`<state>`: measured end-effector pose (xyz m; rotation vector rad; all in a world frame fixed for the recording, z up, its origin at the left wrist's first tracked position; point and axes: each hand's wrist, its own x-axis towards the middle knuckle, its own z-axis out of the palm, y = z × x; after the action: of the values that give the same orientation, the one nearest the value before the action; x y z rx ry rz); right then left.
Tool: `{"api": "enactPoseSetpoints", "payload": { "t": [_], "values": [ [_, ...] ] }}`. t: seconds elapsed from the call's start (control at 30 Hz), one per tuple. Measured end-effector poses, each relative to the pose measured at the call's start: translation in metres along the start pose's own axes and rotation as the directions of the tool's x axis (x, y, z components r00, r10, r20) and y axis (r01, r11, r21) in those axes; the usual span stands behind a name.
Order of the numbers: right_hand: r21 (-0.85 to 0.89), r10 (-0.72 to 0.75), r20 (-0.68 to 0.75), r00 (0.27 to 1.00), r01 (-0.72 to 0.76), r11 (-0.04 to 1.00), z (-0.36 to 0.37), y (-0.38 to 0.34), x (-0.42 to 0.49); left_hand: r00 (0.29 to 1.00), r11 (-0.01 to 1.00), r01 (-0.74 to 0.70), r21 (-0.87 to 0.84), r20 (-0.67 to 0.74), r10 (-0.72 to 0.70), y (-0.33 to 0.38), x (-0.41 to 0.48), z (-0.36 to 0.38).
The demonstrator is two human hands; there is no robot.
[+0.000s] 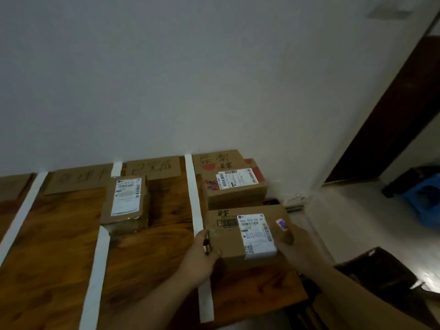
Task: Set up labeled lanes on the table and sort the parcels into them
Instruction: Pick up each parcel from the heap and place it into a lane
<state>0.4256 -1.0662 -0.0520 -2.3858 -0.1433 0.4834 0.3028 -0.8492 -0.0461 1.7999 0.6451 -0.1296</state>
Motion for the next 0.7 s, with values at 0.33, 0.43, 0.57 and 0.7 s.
{"api": "enactPoseSetpoints", "payload": {
  "t": [0.33,0.43,0.57,0.7],
  "values": [
    [-0.05,-0.078,0.169,0.982,0.088,0.995,0.008,0.013,0.037,0.994,0.992,0.077,0.103,-0.084,-0.068,0.0,0.023,0.026],
    [-0.047,-0.076,0.216,0.973,0.089,0.995,0.007,0.006,0.05,0.987,0.979,0.125,0.16,-0.117,-0.107,0.008,0.032,0.023],
    [-0.17,-0.079,0.226,0.971,0.119,0.978,-0.004,-0.01,0.057,0.987,0.965,0.129,0.229,-0.126,-0.102,0.02,0.03,0.006],
    [-0.285,-0.238,0.187,0.953,0.284,0.915,-0.009,-0.063,0.051,0.967,0.95,0.139,0.281,-0.244,-0.069,0.03,-0.001,-0.054]
  ]
}}
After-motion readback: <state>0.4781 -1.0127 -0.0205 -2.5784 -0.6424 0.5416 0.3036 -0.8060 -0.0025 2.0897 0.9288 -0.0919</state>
